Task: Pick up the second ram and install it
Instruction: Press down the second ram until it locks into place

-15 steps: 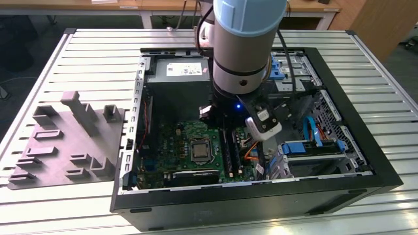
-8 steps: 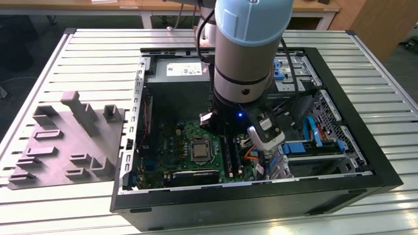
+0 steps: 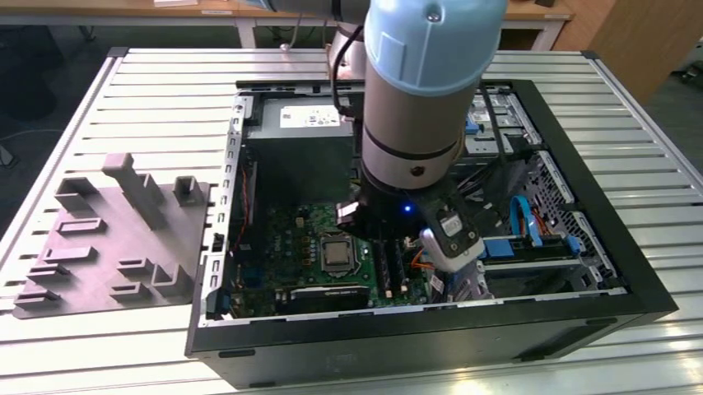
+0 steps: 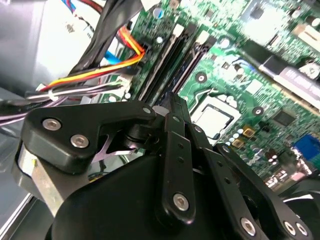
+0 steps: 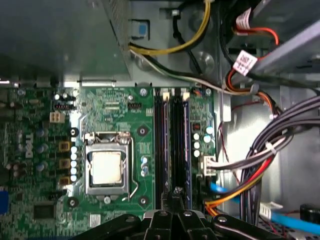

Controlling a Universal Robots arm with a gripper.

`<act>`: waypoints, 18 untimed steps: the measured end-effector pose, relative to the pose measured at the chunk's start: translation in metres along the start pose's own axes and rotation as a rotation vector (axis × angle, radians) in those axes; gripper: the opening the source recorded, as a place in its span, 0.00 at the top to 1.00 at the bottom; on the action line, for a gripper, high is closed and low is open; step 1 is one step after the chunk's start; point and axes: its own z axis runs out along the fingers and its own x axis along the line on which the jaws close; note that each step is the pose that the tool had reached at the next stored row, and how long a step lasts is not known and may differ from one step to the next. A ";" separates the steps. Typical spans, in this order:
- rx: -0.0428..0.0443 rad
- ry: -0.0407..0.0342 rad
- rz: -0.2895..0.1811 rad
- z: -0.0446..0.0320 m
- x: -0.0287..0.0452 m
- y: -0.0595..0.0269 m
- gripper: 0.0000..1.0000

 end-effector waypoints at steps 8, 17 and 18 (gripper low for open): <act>0.0026 -0.0002 0.000 -0.0004 -0.0002 -0.0091 0.90; 0.0270 -0.0007 -0.001 0.0043 0.0000 -0.0095 0.90; 0.0271 -0.0007 -0.001 0.0055 0.0000 -0.0096 0.90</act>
